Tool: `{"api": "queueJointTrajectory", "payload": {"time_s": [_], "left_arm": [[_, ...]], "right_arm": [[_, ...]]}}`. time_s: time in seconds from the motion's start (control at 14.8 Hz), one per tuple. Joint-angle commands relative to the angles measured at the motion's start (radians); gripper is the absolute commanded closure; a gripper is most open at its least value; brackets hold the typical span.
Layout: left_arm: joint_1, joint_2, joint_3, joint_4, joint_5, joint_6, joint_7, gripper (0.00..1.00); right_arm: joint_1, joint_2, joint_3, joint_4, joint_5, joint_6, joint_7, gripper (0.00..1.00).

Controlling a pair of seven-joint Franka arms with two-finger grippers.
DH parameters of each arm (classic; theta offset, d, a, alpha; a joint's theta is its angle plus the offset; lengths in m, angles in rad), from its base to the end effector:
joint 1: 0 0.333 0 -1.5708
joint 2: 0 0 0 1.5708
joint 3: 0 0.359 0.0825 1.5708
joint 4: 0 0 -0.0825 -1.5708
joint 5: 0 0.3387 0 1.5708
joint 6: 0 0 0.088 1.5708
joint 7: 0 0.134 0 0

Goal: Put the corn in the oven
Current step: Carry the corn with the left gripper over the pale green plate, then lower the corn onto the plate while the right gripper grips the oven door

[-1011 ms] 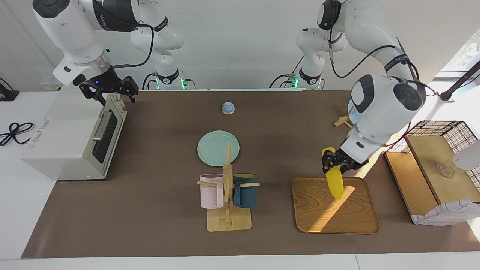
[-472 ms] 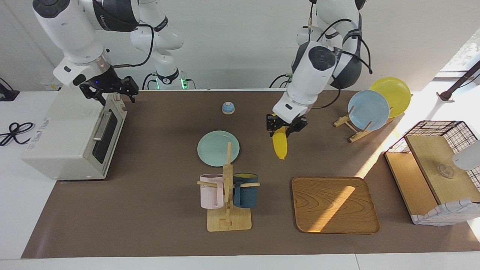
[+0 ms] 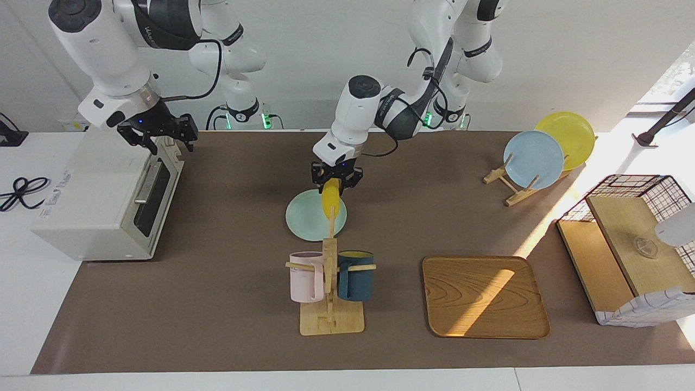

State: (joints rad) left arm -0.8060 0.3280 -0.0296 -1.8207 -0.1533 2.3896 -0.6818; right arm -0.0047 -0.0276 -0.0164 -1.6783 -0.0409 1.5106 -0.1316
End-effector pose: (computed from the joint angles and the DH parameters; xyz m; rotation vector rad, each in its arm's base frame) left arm 0.4276 -0.4763 0.4216 2.8806 -0.0744 0.1260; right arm 0.4850 -0.0160 0.6045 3.0992 0.1721 -0.2220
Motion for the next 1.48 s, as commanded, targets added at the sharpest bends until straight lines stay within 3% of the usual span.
{"api": "queueJointTrajectory", "payload": {"time_s": [0.0,0.34,0.54,0.61,0.67,0.74,1.08,1.42], "left_arm": [[-0.032,0.123,0.022,0.122,-0.009,0.026,-0.028,1.00],[-0.027,0.151,0.022,0.107,-0.002,0.106,-0.021,1.00],[-0.030,0.149,0.023,0.090,0.000,0.105,-0.018,1.00],[-0.031,0.148,0.025,0.089,0.003,0.100,-0.019,0.75],[-0.032,0.147,0.025,0.089,0.008,0.095,-0.019,0.05],[-0.032,0.144,0.025,0.086,0.011,0.092,-0.021,0.00],[-0.018,0.115,0.028,0.080,0.012,0.047,-0.012,0.00],[0.154,-0.050,0.028,0.092,0.012,-0.188,0.115,0.00]], "right_arm": [[-0.038,-0.047,0.000,-0.073,0.024,0.036,-0.028,1.00],[-0.086,-0.147,-0.005,-0.352,-0.005,0.288,0.065,1.00],[-0.118,-0.121,-0.005,-0.385,-0.048,0.344,0.067,1.00],[-0.123,-0.117,-0.005,-0.391,-0.059,0.353,0.067,1.00],[-0.123,-0.107,-0.004,-0.396,-0.097,0.356,0.066,1.00],[-0.121,-0.101,-0.004,-0.396,-0.135,0.358,0.064,1.00],[-0.120,-0.086,-0.004,-0.403,-0.186,0.372,0.038,1.00],[-0.126,-0.077,-0.004,-0.417,-0.237,0.388,-0.020,1.00]]}}
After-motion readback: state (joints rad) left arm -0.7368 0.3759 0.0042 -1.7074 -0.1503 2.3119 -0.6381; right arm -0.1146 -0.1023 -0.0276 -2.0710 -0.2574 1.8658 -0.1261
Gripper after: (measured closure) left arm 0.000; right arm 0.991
